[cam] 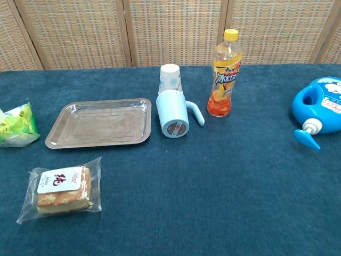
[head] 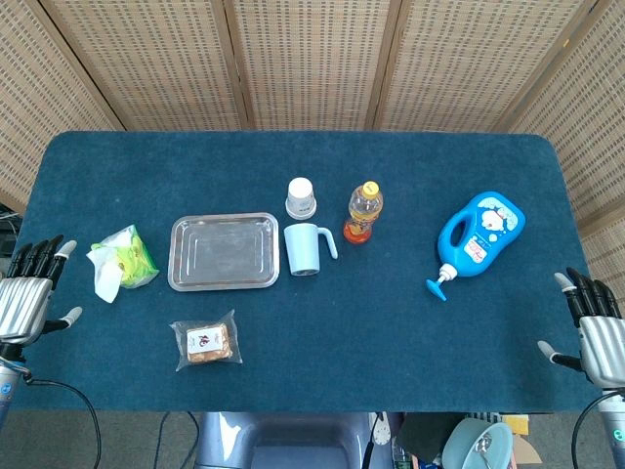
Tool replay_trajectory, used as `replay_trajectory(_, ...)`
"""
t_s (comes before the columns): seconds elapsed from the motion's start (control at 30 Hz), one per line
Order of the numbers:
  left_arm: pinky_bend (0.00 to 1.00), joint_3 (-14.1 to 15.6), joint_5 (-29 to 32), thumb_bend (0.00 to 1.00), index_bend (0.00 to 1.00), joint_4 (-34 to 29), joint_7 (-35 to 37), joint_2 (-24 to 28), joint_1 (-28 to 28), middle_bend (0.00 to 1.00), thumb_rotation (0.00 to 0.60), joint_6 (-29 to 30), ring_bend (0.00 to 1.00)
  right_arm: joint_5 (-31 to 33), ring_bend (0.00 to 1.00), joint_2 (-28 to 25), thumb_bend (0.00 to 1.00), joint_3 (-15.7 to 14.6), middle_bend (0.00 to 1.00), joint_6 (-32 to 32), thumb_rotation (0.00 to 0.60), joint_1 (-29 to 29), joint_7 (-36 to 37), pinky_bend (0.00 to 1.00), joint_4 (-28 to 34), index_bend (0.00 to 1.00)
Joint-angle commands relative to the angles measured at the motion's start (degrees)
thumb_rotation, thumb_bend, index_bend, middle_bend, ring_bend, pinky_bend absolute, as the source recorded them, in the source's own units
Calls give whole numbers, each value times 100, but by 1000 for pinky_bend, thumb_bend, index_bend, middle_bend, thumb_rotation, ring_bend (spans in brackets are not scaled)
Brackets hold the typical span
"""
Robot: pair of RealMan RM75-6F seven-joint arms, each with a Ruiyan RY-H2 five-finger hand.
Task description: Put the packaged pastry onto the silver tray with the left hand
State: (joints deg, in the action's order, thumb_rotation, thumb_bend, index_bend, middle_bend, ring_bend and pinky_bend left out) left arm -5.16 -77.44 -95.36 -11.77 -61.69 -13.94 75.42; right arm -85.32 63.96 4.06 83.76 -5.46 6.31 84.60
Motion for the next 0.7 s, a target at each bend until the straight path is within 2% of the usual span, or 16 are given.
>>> replay_trajectory(0.03, 0, -1, 3, 233, 14, -10, -9, 5, -2, 0, 600, 0, 0, 1, 0, 10, 181, 0, 0, 1, 600, 2, 13, 0, -17, 0)
replay_trajectory(0.43, 0, 70, -41, 233, 14, 46, 99, -30, 41, 0, 600, 10, 0, -40, 0, 44, 181, -11, 0, 16, 600, 7, 46, 0, -78, 0)
replay_trajectory(0.7, 0, 50, -19, 233, 14, -166, 26, 90, -35, 0, 600, -103, 0, -23, 0, 10, 181, 16, 0, -20, 600, -18, 88, 0, -64, 0)
